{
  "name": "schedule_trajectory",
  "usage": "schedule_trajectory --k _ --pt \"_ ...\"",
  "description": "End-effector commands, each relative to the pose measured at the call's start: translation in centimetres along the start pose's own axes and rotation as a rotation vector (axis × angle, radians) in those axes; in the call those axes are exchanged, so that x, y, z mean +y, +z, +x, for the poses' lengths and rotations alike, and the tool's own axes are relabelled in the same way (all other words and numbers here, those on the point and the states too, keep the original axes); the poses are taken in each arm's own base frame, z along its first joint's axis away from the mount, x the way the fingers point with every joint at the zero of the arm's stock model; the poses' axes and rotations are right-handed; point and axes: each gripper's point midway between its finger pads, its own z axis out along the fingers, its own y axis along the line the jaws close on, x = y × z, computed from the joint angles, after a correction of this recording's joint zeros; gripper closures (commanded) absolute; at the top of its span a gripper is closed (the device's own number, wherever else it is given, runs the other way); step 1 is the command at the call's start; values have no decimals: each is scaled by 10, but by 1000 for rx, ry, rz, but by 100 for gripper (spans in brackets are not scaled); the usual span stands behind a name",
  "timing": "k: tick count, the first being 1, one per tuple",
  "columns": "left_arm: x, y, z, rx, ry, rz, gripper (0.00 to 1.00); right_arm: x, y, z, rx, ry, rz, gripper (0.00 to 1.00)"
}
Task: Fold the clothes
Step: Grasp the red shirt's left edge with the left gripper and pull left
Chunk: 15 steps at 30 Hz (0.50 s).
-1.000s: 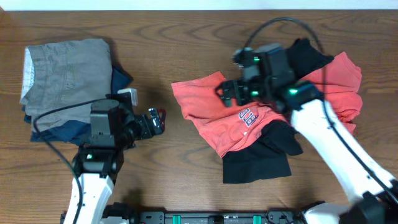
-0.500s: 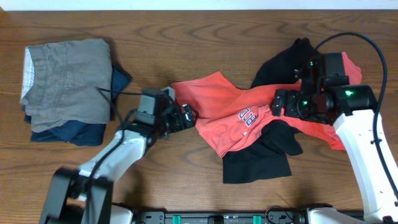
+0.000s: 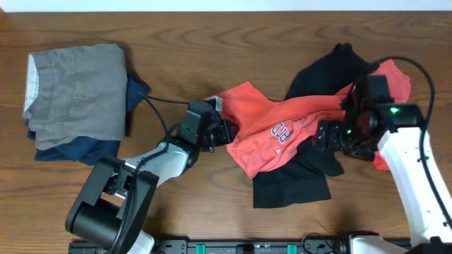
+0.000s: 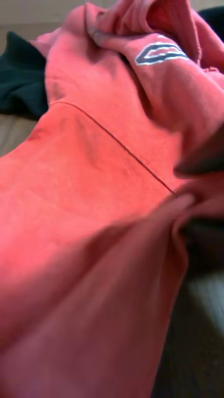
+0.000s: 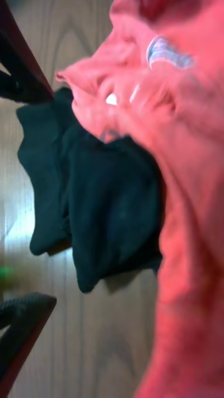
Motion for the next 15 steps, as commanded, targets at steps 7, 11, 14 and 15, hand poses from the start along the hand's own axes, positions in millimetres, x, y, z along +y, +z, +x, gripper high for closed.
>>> schedule_trajectory --k 7,11,14,15 --pt "-3 -11 -19 -55 0 11 94 7 75 29 27 -6 -132 37" --pt "-18 -29 -34 -108 16 42 94 6 101 18 -78 -26 -164 43" --pt "-22 -47 -43 -138 50 36 94 7 110 12 -143 -38 -184 44" --pt "-20 -53 -45 -145 64 27 94 6 111 10 -153 -40 -185 48"
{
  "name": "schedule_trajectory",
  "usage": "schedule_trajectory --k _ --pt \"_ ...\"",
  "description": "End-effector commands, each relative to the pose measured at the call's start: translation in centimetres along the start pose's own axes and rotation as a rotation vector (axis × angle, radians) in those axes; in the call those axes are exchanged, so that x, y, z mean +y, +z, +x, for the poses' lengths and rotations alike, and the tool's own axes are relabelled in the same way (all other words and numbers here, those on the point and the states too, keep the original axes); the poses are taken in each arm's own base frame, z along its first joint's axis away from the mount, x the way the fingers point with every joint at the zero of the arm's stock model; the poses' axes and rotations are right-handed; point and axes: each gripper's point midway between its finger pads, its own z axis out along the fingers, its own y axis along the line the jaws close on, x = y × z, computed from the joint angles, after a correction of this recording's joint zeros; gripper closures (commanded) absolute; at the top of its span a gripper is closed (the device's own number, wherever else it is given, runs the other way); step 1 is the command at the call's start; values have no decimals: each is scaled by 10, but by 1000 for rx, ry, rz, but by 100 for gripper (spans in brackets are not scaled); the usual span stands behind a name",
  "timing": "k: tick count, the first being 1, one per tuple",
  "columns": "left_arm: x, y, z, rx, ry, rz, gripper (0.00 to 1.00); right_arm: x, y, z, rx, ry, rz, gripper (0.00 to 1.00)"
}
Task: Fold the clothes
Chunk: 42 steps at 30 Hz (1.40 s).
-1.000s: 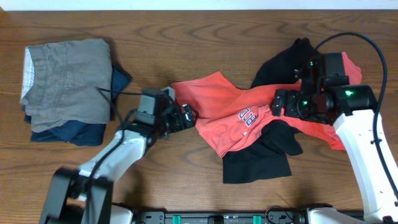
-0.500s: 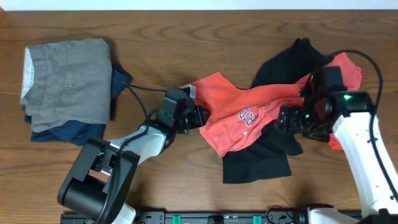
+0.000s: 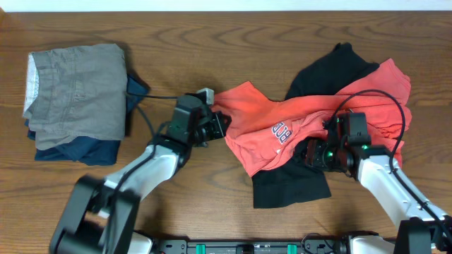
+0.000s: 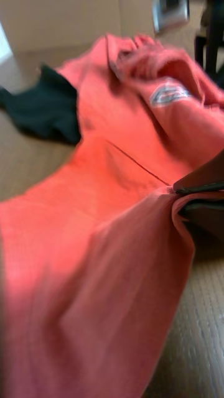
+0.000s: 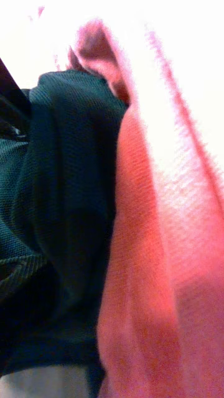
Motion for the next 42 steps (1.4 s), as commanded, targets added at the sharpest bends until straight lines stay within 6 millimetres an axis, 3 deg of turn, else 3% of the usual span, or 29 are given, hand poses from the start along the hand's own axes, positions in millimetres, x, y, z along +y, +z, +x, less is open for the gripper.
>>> schedule_trajectory --k 1,3,7,12,18,25,27,29,32,33,34,39,42 --pt "-5 -22 -20 -60 72 -3 94 -1 4 4 -11 -1 -3 62" --pt "8 -35 -29 -83 67 -53 94 -18 3 4 -18 21 82 99" --pt "50 -65 -46 -141 -25 -195 94 -81 -18 7 -39 231 374 99" --pt "98 -107 -67 -219 -132 -304 94 -149 -75 -5 -83 449 630 99" --pt "132 -133 -68 -236 -217 -381 94 -193 -155 -30 -193 708 695 99" --pt "157 -153 -70 -268 -287 -430 94 -224 -236 -41 -360 909 729 99" --pt "161 -156 -70 -272 -301 -438 94 -228 -254 -45 -411 930 735 98" --pt "164 -157 -67 -263 -314 -445 94 -227 -267 -49 -455 938 727 87" --pt "165 -157 -62 -246 -325 -451 94 -215 -265 -61 -475 884 637 67" --pt "165 -157 -60 -240 -329 -453 94 -208 -260 -68 -469 846 580 57" --pt "165 -156 -58 -232 -334 -455 94 -200 -255 -73 -460 807 523 55" --pt "164 -154 -49 -197 -350 -455 94 -137 -218 -102 -381 474 194 56" --pt "165 -154 -46 -187 -358 -459 94 -112 -190 -87 -251 356 137 56"
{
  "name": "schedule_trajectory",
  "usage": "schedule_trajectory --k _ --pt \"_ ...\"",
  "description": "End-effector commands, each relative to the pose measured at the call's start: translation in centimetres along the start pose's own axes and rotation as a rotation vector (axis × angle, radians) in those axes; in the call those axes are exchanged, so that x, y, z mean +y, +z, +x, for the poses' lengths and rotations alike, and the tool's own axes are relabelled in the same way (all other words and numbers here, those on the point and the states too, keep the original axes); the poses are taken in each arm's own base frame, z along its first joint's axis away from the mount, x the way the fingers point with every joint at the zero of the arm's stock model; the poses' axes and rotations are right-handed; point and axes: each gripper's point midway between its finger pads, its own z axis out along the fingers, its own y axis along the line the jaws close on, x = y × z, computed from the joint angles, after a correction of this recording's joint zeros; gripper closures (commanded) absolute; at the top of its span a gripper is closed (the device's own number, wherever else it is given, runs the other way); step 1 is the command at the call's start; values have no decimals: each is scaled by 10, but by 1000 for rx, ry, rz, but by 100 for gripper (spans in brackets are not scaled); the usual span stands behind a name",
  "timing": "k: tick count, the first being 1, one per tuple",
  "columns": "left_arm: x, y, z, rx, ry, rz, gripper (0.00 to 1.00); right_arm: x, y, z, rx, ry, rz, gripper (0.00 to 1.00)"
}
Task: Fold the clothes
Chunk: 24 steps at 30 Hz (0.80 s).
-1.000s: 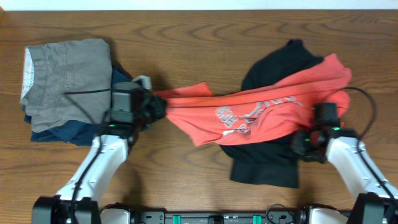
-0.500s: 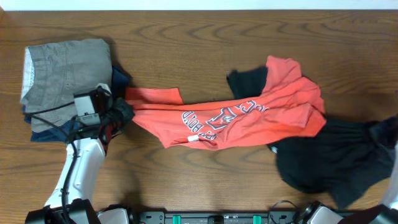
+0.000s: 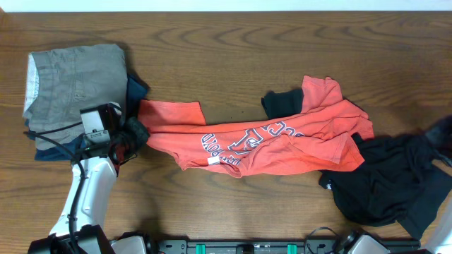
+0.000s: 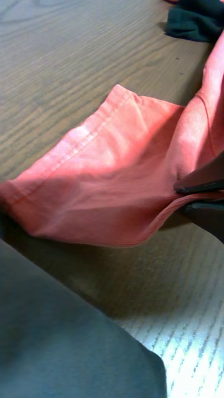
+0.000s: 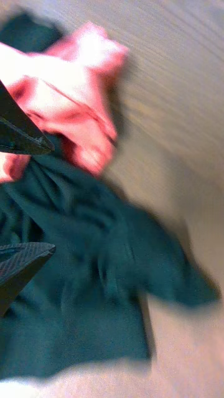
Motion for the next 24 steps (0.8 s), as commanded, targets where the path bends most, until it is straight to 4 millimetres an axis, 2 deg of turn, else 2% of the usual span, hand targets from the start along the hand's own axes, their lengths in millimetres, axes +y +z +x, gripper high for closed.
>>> schedule_trajectory --k 1,3,6,9,12,13,14,15,16,19,24 --pt "0 -4 -2 -10 11 -5 94 36 16 46 171 -207 -160 56" --pt "1 -4 1 1 8 -11 94 39 30 72 256 -251 -160 54" --pt "2 -4 2 5 6 -14 94 41 57 101 320 -292 -167 37" --pt "2 -4 2 5 6 -13 94 70 73 118 326 -382 -325 41" --pt "2 -4 2 6 6 -14 94 103 75 116 257 -472 -446 42" --pt "2 -4 2 6 6 -14 94 112 77 112 220 -507 -450 39" --pt "2 -4 2 6 6 -14 94 118 79 107 186 -523 -434 31" --pt "2 -4 2 6 5 -14 94 119 83 104 163 -520 -396 23" --pt "2 -4 2 8 5 -15 94 119 88 101 140 -512 -339 21" --pt "4 -4 5 17 1 -21 94 115 96 104 135 -514 -244 20" --pt "4 -4 6 22 -1 -24 94 113 116 115 184 -485 -194 17"
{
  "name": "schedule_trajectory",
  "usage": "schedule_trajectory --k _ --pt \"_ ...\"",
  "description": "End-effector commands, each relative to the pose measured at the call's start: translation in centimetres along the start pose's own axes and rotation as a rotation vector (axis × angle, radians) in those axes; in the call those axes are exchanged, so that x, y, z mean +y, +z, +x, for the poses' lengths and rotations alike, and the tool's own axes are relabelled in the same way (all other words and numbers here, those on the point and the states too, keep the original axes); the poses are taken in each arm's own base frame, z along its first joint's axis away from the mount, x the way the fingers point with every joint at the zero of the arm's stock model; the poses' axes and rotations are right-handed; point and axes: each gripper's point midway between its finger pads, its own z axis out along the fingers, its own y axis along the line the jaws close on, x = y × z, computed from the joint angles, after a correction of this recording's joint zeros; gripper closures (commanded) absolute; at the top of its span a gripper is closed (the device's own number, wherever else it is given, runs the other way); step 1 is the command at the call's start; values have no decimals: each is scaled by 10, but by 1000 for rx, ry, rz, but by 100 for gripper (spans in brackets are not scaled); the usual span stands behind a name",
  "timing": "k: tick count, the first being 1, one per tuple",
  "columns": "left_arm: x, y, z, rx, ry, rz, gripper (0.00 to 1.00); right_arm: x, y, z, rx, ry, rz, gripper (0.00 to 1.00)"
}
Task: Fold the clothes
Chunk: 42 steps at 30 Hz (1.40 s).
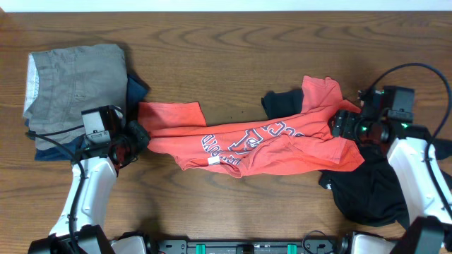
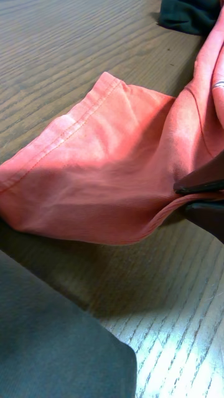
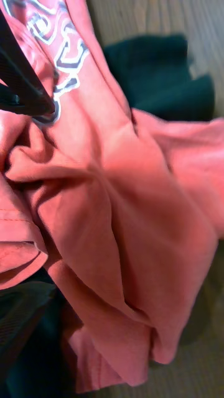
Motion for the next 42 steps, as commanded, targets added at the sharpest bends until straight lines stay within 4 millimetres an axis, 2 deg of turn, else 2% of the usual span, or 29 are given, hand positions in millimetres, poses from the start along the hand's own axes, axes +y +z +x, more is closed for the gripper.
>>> schedule_trajectory --k 1,4,5,6,7,8,9,10,14,16,17,19,21,22,23,25,27,28,29,31,33,37,40,42 --pt "-2 -4 -4 -20 14 1 94 -11 17 4 36 65 68 17" --pt "-2 -4 -4 -19 14 1 94 -14 34 6 59 120 70 18" --pt "-2 -4 -4 -19 14 1 94 -13 40 5 63 135 56 19" --pt "-2 -4 -4 -19 14 1 94 -9 45 4 62 136 25 26" --pt "-2 -4 -4 -19 14 1 94 -2 48 0 55 132 -19 37" --pt "-2 -4 -4 -19 14 1 94 9 49 -6 38 116 -83 55" --pt "-2 -4 -4 -18 14 0 94 23 48 -14 11 93 -163 86" --pt "-1 -4 -3 -16 12 -1 94 36 43 -24 -19 76 -238 99" --pt "0 -4 -1 -7 9 -6 94 108 -2 -72 -184 -55 -591 99" --pt "0 -4 -1 -6 9 -7 94 160 -39 -82 -228 -196 -813 99" --pt "0 -4 -1 -5 8 -8 94 187 -58 -80 -234 -276 -919 99" --pt "1 -4 0 -3 8 -9 94 231 -83 -69 -234 -417 -1055 99" --pt "1 -4 0 -1 7 -10 94 269 -97 -51 -222 -524 -1134 99" --pt "1 -4 0 -1 7 -10 94 283 -101 -41 -220 -573 -1158 95" --pt "1 -4 0 -1 7 -10 94 299 -102 -27 -222 -630 -1175 87" --pt "1 -4 1 0 6 -11 94 315 -91 -15 -225 -655 -1123 62" --pt "2 -4 2 4 5 -13 94 312 -63 -18 -232 -595 -952 42" --pt "2 -4 2 6 4 -14 94 301 -47 -24 -237 -547 -833 28" --pt "3 -4 3 9 3 -16 94 284 -29 -31 -238 -482 -699 23" --pt "3 -4 4 12 2 -18 94 254 -11 -41 -234 -393 -532 21" --pt "4 -4 5 17 0 -21 94 215 5 -49 -229 -331 -350 22" --pt "4 -4 5 18 0 -21 94 147 19 -50 -184 -262 -67 18" --pt "4 -4 5 18 0 -21 94 123 22 -37 -109 -308 4 18" --pt "4 -4 6 20 -1 -22 94 118 26 -24 -50 -357 9 16"
